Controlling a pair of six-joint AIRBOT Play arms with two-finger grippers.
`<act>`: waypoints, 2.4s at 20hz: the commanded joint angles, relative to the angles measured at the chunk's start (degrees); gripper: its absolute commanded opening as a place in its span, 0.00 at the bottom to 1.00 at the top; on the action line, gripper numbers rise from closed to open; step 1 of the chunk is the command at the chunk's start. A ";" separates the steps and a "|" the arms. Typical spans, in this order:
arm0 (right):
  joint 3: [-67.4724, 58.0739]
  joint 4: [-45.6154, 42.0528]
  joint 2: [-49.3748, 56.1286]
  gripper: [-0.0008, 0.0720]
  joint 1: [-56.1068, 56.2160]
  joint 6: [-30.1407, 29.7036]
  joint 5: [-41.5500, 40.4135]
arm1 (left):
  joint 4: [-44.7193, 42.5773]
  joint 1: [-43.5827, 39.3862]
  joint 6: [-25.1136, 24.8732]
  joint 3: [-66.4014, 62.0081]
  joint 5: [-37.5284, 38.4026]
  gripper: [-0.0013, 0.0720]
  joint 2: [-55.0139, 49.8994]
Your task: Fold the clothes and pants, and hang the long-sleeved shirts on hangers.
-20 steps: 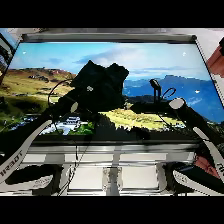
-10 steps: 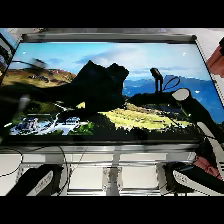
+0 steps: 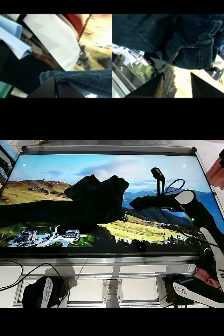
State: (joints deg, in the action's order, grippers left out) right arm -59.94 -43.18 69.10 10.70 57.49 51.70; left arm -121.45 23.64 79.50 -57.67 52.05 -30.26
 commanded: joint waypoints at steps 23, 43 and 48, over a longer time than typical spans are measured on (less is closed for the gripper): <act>-24.11 -12.70 36.57 0.54 3.78 -17.20 11.30 | -1.29 1.60 -0.48 0.00 0.26 0.05 -13.38; -38.16 -13.38 38.77 0.03 9.25 -7.43 24.79 | 2.10 1.29 -0.48 -0.02 3.43 0.05 -15.37; -55.08 -18.45 30.86 0.03 -0.17 3.10 35.89 | 10.36 0.79 -0.55 -0.09 3.98 0.05 -15.32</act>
State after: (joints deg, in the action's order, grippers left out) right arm -106.65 -58.65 104.01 15.16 53.89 80.12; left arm -115.48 24.75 79.02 -57.67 55.57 -45.58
